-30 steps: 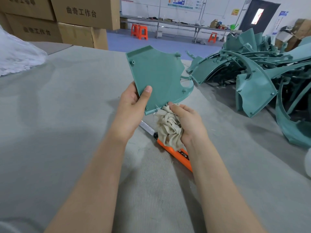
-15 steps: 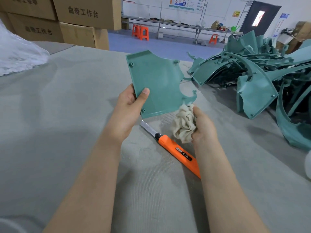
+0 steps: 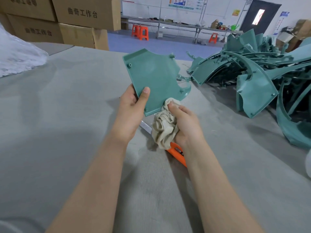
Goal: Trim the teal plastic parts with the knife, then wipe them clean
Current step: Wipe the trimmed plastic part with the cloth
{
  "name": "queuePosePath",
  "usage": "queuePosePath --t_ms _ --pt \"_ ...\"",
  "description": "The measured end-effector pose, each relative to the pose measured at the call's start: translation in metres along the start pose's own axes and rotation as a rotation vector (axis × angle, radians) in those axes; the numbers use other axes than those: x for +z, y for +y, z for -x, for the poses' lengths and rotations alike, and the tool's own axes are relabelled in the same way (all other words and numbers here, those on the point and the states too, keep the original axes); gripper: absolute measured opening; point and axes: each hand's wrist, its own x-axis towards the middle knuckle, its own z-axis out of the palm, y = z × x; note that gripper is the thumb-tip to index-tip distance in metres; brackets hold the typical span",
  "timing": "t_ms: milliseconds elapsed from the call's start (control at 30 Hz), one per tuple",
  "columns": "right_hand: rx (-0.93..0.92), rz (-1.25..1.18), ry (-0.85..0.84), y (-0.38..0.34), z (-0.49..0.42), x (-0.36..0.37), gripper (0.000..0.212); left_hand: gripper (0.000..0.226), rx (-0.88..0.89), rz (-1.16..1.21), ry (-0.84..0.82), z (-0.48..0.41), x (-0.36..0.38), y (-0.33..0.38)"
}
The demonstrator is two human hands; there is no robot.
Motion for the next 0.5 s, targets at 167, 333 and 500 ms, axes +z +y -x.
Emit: queuePosePath --t_ms 167,333,500 --pt "0.075 -0.15 0.156 -0.01 -0.011 -0.015 0.01 0.022 -0.034 0.026 -0.125 -0.002 -0.009 0.001" --pt "0.144 -0.243 0.211 -0.019 -0.013 -0.031 0.014 0.021 -0.069 0.025 -0.173 -0.003 -0.015 0.0" --pt "0.164 -0.33 0.202 -0.027 -0.015 -0.038 0.024 0.02 -0.118 0.091 -0.209 -0.006 -0.026 0.0"
